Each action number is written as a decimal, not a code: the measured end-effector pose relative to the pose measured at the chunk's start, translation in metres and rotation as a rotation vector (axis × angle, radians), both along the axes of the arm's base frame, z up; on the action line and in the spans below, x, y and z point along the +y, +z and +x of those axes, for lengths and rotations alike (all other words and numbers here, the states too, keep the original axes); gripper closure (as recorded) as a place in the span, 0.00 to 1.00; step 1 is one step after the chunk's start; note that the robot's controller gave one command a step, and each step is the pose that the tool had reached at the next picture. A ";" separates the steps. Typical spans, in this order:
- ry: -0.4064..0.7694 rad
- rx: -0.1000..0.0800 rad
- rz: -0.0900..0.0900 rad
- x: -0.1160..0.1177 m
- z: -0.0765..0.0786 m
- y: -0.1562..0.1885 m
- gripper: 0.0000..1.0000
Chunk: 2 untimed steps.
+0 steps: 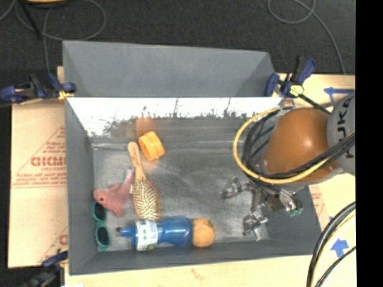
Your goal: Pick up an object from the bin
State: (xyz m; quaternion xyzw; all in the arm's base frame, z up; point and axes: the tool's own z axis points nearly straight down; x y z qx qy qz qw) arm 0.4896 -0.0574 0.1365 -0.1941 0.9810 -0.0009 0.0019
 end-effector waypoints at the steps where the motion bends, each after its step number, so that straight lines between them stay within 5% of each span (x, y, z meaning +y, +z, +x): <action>1: -0.022 0.005 0.000 0.025 0.010 0.046 0.00; 2: -0.027 -0.006 0.001 0.036 0.015 0.062 0.00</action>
Offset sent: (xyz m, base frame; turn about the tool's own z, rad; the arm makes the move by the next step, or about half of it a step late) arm -0.0090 0.0620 -0.0665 0.0929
